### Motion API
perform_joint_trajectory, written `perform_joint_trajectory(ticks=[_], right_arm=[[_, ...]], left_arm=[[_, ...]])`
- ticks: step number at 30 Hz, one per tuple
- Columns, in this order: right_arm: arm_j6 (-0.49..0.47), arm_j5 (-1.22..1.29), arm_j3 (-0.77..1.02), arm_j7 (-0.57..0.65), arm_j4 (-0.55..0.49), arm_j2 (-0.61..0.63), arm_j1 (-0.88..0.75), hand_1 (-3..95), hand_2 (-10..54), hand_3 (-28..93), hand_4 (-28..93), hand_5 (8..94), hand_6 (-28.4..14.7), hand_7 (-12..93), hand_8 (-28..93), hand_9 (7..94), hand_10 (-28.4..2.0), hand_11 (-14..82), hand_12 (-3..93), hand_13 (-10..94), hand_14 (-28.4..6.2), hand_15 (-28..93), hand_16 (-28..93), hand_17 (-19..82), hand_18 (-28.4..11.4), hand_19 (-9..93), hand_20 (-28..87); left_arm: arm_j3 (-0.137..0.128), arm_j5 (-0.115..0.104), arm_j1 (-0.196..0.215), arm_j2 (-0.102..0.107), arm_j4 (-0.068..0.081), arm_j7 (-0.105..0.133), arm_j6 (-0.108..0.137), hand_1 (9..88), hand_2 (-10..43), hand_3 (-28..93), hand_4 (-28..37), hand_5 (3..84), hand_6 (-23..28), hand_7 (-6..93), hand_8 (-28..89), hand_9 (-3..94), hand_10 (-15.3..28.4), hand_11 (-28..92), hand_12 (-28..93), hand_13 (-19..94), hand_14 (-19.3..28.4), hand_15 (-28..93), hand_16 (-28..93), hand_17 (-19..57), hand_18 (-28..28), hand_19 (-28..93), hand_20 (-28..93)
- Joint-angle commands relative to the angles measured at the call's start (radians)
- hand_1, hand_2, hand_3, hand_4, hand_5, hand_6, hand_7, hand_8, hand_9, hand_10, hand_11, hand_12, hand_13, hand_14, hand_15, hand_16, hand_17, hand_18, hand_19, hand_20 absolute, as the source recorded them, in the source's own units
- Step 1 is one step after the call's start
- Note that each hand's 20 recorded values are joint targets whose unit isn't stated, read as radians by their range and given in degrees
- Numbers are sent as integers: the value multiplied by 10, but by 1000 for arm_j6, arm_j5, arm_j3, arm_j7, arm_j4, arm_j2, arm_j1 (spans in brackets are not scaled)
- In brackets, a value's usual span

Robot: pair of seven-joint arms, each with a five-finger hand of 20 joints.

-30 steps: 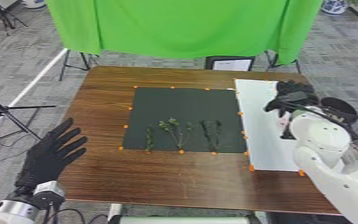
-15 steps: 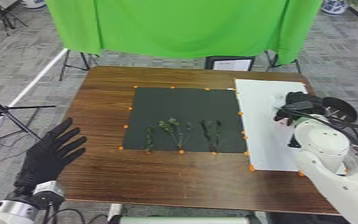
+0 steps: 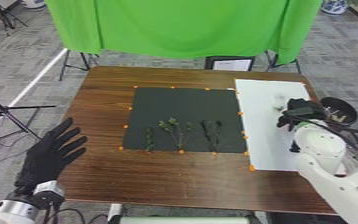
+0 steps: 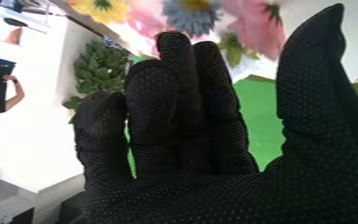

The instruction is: Arrange flowers

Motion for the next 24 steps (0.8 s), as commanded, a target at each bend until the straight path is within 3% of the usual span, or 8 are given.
perform_joint_trajectory(ticks=[1, 7, 9, 12, 16, 24], right_arm=[[34, -18, -20, 4, 20, 7, -3, 266, -95, 843, -283, 539, -37, 283, -118, 656, -114, 276, 242, 640, -79, 764, 299, 302, -219, 860, 539], [155, -66, -48, -9, 46, 13, -8, 342, -95, 842, -282, 589, -8, 314, -121, 730, -89, 282, 284, 688, -63, 757, 319, 335, -213, 889, 521], [196, -83, -59, -14, 56, 15, -6, 403, -95, 801, -280, 627, 3, 359, 11, 797, -65, 226, 376, 714, -59, 754, 329, 353, -212, 907, 509], [234, -98, -65, -24, 62, 17, -6, 454, -92, 790, -282, 675, 13, 381, 22, 850, -51, 199, 423, 737, -57, 752, 338, 368, -211, 920, 502], [264, -115, -70, -29, 63, 20, 0, 486, -72, 791, -282, 723, 24, 387, 27, 879, -54, 247, 414, 759, -55, 758, 342, 385, -213, 930, 514], [302, -128, -61, -45, 14, 24, 19, 481, -80, 814, -283, 738, 24, 386, 27, 883, -57, 259, 410, 761, -55, 761, 346, 388, -214, 932, 522]], left_arm=[[3, 5, 1, 0, 1, -6, -5, 226, -50, 681, -283, 236, 24, 176, -103, 222, 109, 131, 196, 181, 157, 228, 18, -115, 236, 370, 89], [5, 3, 0, 1, 1, -8, -5, 228, -48, 677, -283, 237, 24, 176, -103, 222, 109, 132, 196, 182, 158, 228, 17, -115, 236, 370, 89], [5, 3, 0, 1, 1, -9, -4, 228, -49, 678, -283, 237, 24, 177, -103, 222, 109, 131, 196, 182, 158, 227, 17, -115, 236, 370, 89], [5, 3, 2, 1, 0, -7, -3, 227, -49, 680, -283, 237, 24, 176, -104, 222, 108, 131, 196, 182, 159, 227, 18, -115, 236, 370, 89], [6, 3, -1, 1, 1, -6, -3, 226, -47, 679, -283, 237, 25, 176, -103, 222, 108, 131, 196, 182, 158, 227, 17, -115, 236, 370, 89], [-11, 3, 2, 7, -5, 2, -7, 225, -47, 681, -283, 237, 25, 177, -103, 222, 109, 131, 196, 182, 157, 225, 18, -115, 236, 370, 89]])
